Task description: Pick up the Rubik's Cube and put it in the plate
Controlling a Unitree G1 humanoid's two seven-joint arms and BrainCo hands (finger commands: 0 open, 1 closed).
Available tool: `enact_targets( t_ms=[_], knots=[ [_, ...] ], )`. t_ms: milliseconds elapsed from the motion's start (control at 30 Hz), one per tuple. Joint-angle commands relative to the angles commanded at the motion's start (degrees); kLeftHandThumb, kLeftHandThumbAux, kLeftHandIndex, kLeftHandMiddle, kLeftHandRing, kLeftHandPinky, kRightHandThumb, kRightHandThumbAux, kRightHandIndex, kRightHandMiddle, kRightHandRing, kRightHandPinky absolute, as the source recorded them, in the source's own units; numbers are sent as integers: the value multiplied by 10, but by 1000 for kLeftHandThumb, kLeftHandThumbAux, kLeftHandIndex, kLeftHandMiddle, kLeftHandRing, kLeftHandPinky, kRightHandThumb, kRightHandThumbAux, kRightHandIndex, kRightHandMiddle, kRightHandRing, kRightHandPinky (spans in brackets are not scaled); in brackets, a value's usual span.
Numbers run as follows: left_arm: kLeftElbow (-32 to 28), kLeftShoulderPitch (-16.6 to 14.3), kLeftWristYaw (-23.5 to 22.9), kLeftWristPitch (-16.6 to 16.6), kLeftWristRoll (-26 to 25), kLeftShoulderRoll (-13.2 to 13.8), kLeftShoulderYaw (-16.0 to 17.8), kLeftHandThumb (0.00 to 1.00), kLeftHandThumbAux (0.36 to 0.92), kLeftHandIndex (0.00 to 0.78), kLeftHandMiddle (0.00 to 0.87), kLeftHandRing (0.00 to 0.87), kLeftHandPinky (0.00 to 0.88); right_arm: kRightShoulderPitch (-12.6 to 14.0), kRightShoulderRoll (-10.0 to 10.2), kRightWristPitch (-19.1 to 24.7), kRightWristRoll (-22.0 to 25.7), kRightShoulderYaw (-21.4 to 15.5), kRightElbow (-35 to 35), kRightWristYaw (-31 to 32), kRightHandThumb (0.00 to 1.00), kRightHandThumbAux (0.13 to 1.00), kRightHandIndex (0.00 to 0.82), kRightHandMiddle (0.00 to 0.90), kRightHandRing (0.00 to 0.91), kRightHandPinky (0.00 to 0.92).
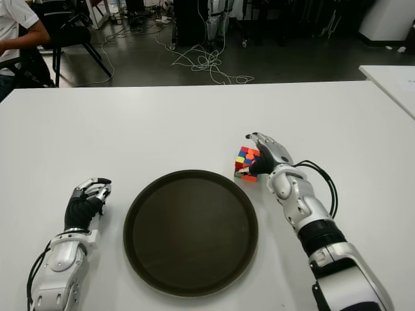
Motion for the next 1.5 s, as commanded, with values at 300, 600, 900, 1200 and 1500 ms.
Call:
enact_targets(
  t_ms=[300, 600, 900, 1200, 1500],
  knots=[
    [3, 0, 4, 1, 6, 1, -1, 710, 705, 443, 808, 815, 805, 7, -7, 4, -7, 11, -27, 20, 0, 750, 0, 0, 0, 0],
    [1, -1, 11, 6, 7, -2, -1, 710, 705, 443, 812, 818, 811, 0, -15, 1, -18, 27, -27, 42, 0, 748, 0, 0, 0, 0],
    [-4, 1, 13, 11, 3, -5, -1, 710, 704, 444, 818, 827, 818, -8, -18, -9, -25, 36, -19, 53, 0, 737, 0, 0, 0, 0],
    [-8, 2, 15, 15, 6, -5, -3, 710, 704, 444, 815, 823, 813, -10, -19, -16, -28, 42, -16, 58, 0, 759, 0, 0, 0, 0],
    [-7, 3, 12, 13, 8, 0, -6, 709, 705, 443, 812, 815, 804, -11, -22, -20, -31, 44, -17, 63, 0, 748, 0, 0, 0, 0]
  ],
)
